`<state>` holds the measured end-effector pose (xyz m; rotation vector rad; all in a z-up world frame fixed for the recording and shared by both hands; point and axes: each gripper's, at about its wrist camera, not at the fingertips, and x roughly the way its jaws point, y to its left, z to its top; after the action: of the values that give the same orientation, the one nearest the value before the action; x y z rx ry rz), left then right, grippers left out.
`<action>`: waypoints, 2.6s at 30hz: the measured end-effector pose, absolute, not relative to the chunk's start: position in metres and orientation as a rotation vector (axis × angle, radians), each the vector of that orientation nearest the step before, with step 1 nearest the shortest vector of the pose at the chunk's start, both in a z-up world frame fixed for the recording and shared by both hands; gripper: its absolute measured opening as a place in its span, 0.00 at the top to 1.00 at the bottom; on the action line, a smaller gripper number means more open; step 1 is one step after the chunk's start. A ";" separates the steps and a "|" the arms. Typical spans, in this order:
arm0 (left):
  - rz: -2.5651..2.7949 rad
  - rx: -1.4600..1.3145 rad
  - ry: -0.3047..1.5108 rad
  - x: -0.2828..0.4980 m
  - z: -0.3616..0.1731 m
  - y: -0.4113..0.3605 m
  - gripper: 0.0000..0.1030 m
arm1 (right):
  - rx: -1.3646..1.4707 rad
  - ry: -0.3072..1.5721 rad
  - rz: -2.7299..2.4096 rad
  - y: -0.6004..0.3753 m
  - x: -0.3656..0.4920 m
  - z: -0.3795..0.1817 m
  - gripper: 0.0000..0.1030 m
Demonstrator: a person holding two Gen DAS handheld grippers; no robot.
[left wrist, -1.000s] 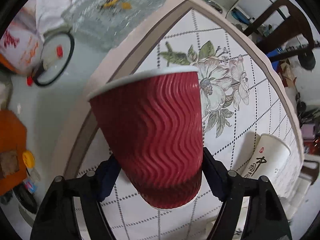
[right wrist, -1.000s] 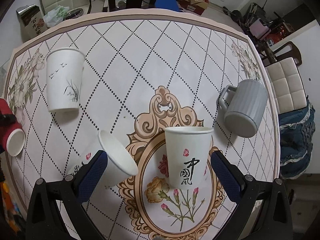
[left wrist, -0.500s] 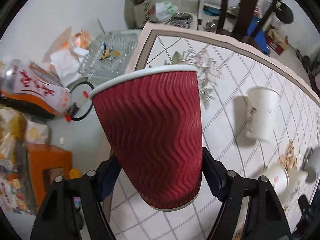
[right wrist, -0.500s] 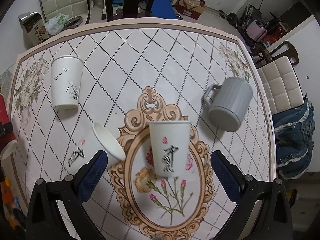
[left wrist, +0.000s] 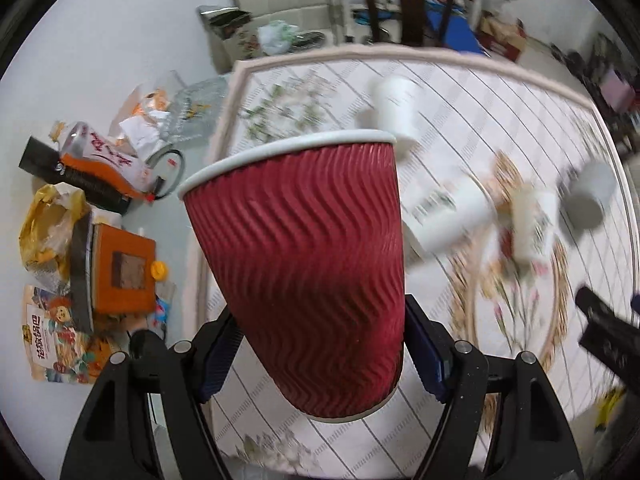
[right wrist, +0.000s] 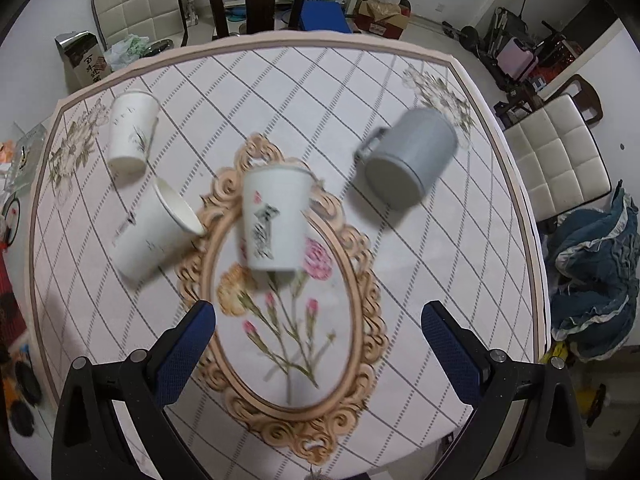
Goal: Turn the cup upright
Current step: 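Lift the red cup with the left tool and carry it toward the right tool, then grasp the red cup with the right tool while the left tool releases it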
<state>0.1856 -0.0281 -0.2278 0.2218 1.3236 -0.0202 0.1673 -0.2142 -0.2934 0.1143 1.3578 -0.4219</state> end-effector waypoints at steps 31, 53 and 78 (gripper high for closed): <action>-0.252 0.222 1.613 0.119 -0.373 -0.120 0.02 | 0.196 1.512 -0.552 -0.322 0.059 -0.374 0.00; -0.150 0.085 1.497 0.109 -0.304 -0.060 0.02 | 0.196 1.475 -0.526 -0.322 0.048 -0.365 0.00; 0.132 0.119 1.383 0.093 -0.310 0.084 0.00 | 0.132 1.471 -0.167 -0.138 0.109 -0.338 0.00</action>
<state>0.0934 0.0838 -0.3105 0.1189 1.3834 0.1320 0.1087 -0.1382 -0.3381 0.1315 1.4706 -0.1667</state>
